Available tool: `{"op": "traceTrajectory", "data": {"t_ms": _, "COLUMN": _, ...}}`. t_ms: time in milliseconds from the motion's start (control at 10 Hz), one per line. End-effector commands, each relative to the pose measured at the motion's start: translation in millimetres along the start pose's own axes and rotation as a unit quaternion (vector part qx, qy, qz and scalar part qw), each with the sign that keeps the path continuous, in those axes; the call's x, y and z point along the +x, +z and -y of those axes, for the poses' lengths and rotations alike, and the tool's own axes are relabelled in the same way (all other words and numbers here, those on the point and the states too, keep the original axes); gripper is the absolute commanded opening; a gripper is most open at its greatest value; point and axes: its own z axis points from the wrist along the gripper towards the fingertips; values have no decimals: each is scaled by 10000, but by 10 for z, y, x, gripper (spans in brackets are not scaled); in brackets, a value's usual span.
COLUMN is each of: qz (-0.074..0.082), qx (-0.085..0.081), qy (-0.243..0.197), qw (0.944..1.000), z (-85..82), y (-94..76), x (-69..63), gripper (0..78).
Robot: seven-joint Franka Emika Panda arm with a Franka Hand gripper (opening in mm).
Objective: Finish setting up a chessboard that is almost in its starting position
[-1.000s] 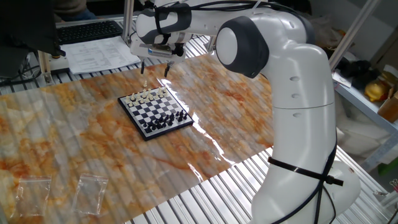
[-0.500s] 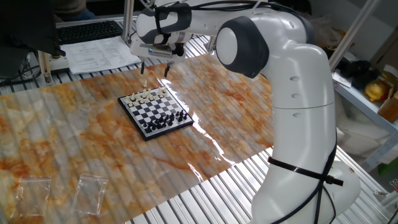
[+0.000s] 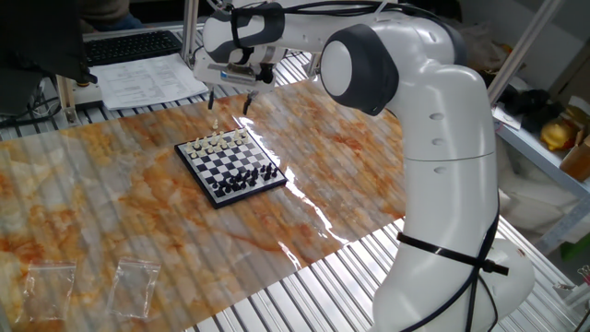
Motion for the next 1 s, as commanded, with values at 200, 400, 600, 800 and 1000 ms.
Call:
{"op": "traceTrajectory", "data": {"t_ms": 200, "qz": 62, "qx": -53, "qy": 134, "qw": 9999, "z": -32, "y": 33, "x": -42, "gripper": 775}}
{"op": "traceTrajectory", "data": {"t_ms": 400, "qz": 138, "qx": -82, "qy": 182, "qw": 9997, "z": -47, "y": 101, "x": -51, "gripper": 775}}
{"op": "traceTrajectory", "data": {"t_ms": 600, "qz": 226, "qx": -63, "qy": 234, "qw": 9995, "z": -58, "y": 174, "x": -59, "gripper": 775}}
{"op": "traceTrajectory", "data": {"t_ms": 800, "qz": 221, "qx": -68, "qy": 243, "qw": 9994, "z": -62, "y": 199, "x": -61, "gripper": 775}}
{"op": "traceTrajectory", "data": {"t_ms": 1000, "qz": 274, "qx": -97, "qy": 250, "qw": 9993, "z": -84, "y": 271, "x": -60, "gripper": 775}}
